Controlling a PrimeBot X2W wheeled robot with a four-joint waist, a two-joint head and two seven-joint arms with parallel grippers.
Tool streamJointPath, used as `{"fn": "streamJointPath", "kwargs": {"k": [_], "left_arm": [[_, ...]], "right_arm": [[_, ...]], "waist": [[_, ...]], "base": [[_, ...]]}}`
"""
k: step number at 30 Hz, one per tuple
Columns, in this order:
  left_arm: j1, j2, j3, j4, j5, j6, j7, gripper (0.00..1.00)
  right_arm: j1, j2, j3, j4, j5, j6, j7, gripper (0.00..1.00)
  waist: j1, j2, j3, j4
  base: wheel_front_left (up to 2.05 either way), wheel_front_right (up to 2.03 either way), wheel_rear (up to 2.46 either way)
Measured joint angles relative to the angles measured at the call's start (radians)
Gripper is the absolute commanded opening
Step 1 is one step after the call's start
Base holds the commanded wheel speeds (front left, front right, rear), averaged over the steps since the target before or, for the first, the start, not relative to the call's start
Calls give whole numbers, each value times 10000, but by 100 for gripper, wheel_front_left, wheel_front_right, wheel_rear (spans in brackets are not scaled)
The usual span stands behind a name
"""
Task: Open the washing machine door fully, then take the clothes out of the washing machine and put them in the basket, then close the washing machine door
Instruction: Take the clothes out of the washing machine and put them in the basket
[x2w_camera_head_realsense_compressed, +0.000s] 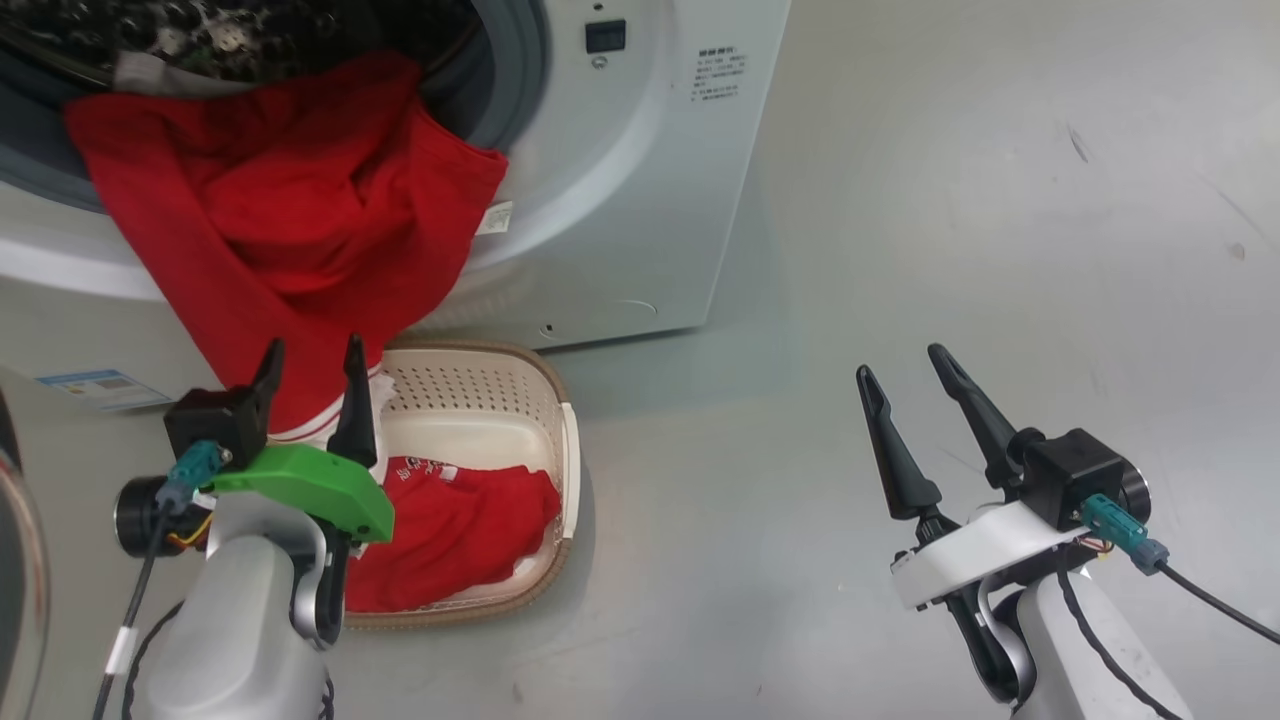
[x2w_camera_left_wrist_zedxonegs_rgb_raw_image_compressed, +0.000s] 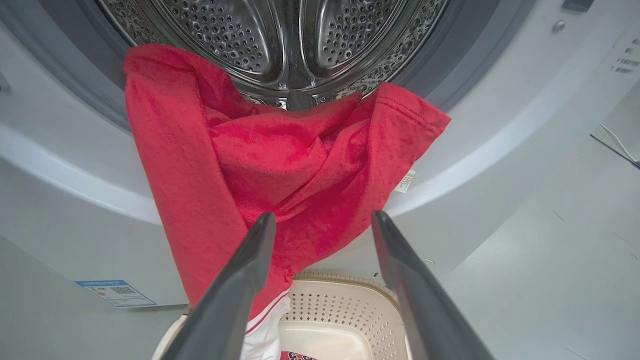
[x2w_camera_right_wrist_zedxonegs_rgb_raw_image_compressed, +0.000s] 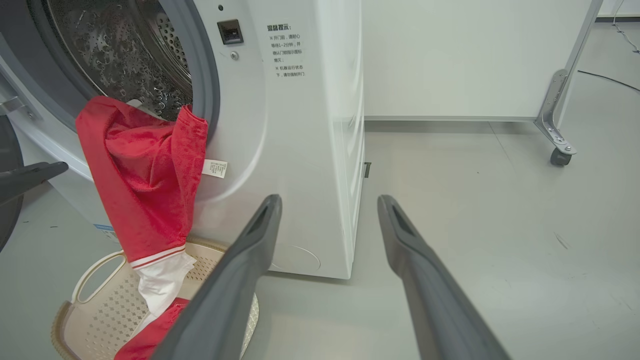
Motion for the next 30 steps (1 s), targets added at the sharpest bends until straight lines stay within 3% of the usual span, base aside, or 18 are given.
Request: {"fn": "streamJointPath", "kwargs": {"k": [15, 30], "left_arm": [[2005, -17, -385, -1996, 581, 217, 0, 100], [3145, -15, -581, -3195, 677, 587, 0, 100]], "right_arm": [[657, 8, -19, 251, -17, -4, 0, 100], [893, 13, -23, 286, -17, -42, 0, 100]], "waist": [[0, 0, -1195, 586], [0, 0, -1409, 655]], "base": [[0, 0, 0], [0, 0, 0]]}}
